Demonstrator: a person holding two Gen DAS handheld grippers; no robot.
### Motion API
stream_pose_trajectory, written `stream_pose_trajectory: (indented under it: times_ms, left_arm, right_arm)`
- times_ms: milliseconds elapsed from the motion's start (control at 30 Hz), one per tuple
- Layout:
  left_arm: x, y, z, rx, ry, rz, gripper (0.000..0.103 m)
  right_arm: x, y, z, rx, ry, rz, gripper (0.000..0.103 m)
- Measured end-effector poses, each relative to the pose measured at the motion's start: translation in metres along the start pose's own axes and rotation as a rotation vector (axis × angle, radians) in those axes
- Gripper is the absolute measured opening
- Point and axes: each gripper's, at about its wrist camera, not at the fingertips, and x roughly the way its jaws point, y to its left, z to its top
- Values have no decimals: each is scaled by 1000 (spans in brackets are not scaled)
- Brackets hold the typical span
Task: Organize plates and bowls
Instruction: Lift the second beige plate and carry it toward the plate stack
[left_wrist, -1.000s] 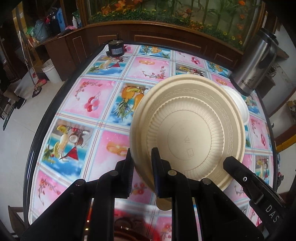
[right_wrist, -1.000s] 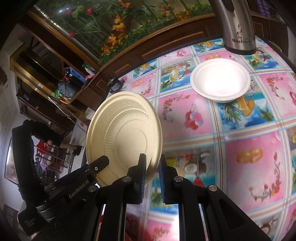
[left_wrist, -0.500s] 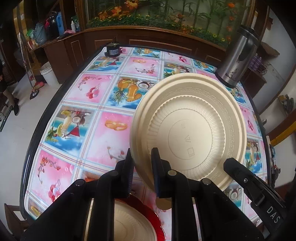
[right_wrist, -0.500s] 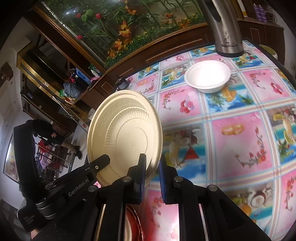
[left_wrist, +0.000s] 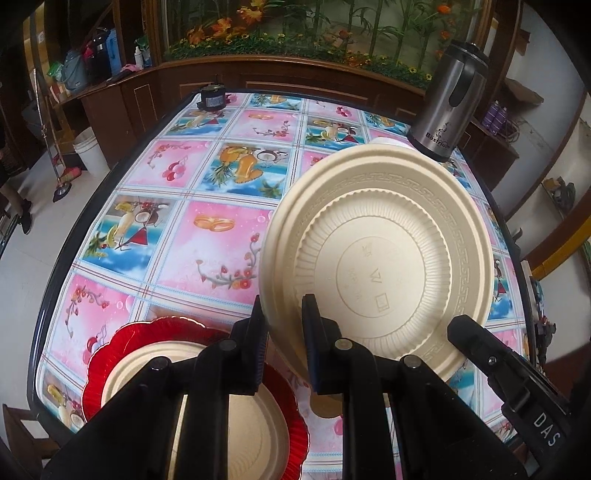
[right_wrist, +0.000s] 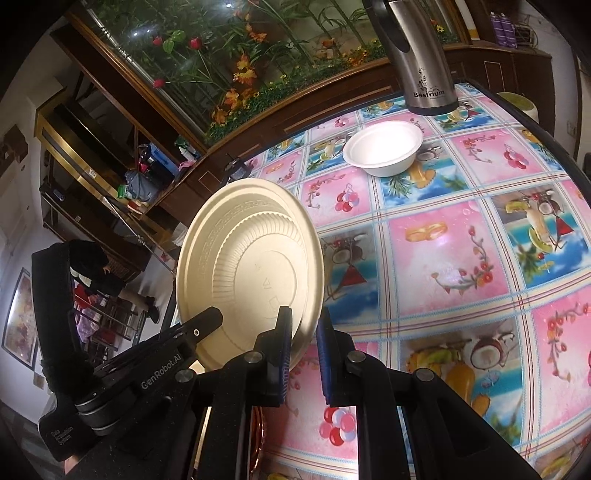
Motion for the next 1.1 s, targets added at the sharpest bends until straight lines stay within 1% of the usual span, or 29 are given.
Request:
stream_pose_trajectory:
  times_ms: [533, 1100]
  left_arm:
    - [-7, 14, -10, -18, -9, 2, 15]
    - [-12, 24, -25, -45, -4, -9, 15]
  right_arm:
    - [1, 12, -14, -34, 11, 0, 13]
    - [0, 15, -25, -45, 17, 14, 13]
